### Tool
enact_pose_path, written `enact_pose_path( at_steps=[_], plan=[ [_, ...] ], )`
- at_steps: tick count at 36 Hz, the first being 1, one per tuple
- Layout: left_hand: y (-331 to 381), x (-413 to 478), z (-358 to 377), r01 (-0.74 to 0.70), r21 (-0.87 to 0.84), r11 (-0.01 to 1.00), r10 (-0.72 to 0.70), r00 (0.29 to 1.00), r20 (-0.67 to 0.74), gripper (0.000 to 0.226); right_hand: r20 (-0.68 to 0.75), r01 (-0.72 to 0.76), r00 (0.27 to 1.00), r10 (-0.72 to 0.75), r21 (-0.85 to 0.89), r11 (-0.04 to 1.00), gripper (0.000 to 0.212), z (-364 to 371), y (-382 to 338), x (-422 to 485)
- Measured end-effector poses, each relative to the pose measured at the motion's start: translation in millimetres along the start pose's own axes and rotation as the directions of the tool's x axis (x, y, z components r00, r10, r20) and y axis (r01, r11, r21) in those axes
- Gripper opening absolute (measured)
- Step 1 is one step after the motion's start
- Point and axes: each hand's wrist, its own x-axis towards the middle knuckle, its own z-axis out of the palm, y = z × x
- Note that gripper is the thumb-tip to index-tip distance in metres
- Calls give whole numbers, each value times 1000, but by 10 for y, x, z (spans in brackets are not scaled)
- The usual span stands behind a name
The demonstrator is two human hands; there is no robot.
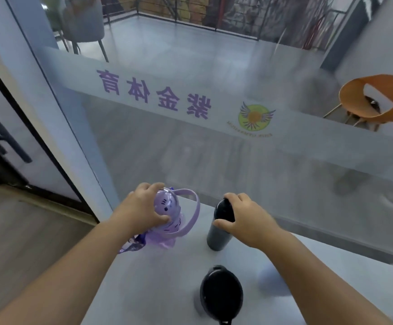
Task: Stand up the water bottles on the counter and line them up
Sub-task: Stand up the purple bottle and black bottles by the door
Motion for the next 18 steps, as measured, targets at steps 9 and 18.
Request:
enact_pose_path(
  at_steps=[9,18],
  plan=[
    [-7,104,-83,-157,48,986,145,969,200,81,6,-12,1000,11,119,993,57,-31,56,37],
    [106,125,-62,-59,67,996,50,991,126,68,-34,-41,998,46,121,992,56,-31,34,41]
  ],
)
